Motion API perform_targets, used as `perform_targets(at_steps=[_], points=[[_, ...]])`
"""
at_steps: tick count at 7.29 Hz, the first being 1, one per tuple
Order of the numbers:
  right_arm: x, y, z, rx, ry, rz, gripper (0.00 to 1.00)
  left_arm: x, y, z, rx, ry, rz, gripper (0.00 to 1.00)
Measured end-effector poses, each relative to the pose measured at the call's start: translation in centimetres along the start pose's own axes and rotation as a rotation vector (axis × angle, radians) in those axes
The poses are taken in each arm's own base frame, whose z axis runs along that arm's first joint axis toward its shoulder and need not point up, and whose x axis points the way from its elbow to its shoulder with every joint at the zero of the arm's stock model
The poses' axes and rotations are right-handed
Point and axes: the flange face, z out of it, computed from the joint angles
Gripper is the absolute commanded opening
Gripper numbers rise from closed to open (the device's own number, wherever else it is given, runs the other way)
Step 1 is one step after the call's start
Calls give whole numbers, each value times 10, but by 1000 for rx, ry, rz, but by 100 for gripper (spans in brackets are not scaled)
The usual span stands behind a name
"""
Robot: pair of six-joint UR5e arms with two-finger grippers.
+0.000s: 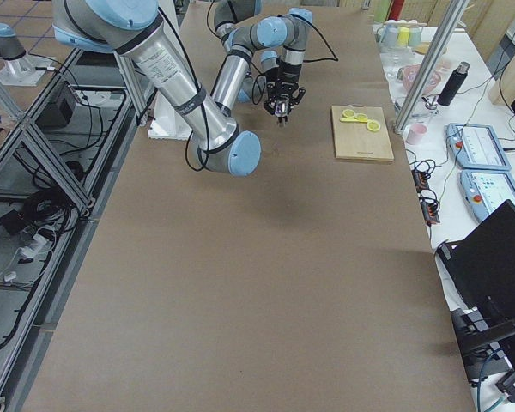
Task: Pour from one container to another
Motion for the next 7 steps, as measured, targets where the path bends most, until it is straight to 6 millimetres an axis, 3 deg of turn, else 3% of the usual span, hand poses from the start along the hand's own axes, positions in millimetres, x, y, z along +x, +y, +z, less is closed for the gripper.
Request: perform_targets(at_steps=[7], points=[[3,-8,-3,-108,-45,-40,0,8,2,0,11,12,-4,0]])
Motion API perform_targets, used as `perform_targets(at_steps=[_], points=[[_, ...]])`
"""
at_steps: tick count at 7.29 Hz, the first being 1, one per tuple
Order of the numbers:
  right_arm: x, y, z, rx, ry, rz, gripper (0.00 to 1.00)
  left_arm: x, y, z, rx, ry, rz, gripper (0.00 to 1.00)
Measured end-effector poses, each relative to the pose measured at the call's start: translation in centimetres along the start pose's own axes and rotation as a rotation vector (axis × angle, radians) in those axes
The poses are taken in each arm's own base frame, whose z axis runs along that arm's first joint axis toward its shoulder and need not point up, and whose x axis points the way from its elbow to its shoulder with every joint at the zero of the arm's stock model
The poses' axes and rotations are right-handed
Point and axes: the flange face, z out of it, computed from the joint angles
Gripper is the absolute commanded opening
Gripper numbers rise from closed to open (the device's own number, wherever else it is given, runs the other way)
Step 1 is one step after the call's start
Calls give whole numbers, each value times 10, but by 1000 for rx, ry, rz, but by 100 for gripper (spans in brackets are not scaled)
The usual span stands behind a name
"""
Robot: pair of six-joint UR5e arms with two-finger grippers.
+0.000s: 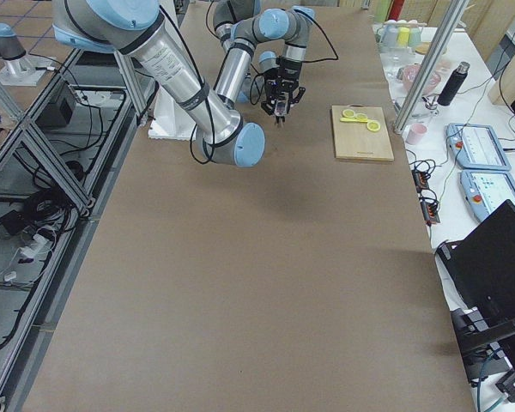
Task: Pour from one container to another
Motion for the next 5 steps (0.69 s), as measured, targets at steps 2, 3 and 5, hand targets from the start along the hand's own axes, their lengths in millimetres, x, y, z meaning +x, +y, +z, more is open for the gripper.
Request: perform_targets(at_steps=[2,3,5], points=[[-1,0,1,-10,-7,-8,0,1,0,0,1,2,-1,0],[-1,-1,0,-14,-5,-10,0,2,0,0,1,2,-1,0],[1,-4,0,-22,-5,-12,0,2,0,0,4,3,-1,0]])
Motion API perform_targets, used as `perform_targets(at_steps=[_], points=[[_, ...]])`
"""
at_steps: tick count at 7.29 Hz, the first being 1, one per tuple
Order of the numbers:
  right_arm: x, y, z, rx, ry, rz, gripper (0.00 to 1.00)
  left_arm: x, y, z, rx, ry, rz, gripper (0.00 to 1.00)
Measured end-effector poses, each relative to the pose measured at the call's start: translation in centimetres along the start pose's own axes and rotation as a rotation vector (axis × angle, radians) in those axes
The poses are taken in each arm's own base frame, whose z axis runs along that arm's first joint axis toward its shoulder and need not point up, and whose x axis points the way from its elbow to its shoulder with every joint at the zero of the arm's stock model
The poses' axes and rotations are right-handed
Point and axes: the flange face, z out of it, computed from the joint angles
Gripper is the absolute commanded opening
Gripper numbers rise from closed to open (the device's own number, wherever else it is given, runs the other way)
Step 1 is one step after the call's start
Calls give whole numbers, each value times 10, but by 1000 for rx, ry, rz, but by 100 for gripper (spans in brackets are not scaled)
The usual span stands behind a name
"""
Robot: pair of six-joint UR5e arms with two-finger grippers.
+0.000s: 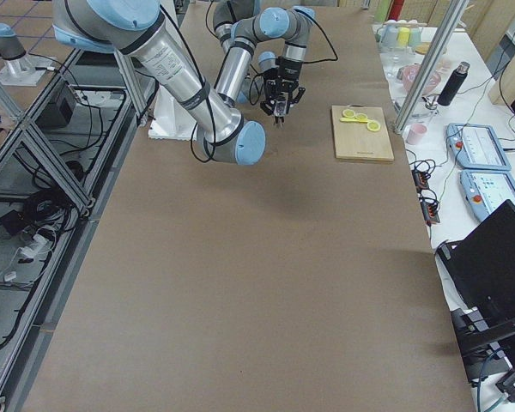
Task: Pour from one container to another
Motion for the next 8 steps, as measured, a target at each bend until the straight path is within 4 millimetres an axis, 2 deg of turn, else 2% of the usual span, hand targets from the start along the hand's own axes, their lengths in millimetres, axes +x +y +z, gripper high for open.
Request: perform_targets(at_steps=[5,8], points=[[4,-9,-9,-30,-1,-31,0,0,-2,-1,13,-5,1,0],[-6,0,-13,-11,19,-36,0,0,-2,-1,16,-6,2,0]])
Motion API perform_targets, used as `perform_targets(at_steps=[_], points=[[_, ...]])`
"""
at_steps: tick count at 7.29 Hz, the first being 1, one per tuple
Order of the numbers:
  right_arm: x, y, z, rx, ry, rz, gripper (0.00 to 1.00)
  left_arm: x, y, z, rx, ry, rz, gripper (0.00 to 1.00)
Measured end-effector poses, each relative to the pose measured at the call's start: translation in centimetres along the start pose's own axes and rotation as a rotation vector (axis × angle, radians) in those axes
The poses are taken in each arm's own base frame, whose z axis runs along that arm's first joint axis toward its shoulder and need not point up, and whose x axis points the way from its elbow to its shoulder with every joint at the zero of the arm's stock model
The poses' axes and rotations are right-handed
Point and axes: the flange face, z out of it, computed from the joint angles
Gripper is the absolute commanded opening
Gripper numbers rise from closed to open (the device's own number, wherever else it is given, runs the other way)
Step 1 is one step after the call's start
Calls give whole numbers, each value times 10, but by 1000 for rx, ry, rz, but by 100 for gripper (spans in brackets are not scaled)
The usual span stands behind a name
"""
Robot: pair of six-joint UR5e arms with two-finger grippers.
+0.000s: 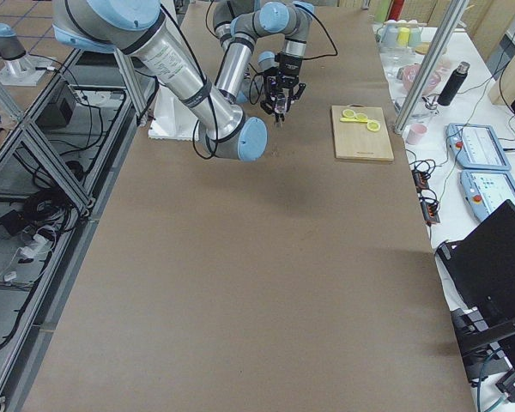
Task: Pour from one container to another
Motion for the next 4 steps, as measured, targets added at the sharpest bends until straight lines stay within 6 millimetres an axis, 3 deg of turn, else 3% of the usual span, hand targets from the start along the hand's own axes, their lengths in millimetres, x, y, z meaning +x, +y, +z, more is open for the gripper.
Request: perform_targets(at_steps=[2,4], points=[[-10,9,1,43,19,20,0,0,0,0,0,0,0,0],[-4,22,8,125,50,69,0,0,0,0,0,0,0,0]])
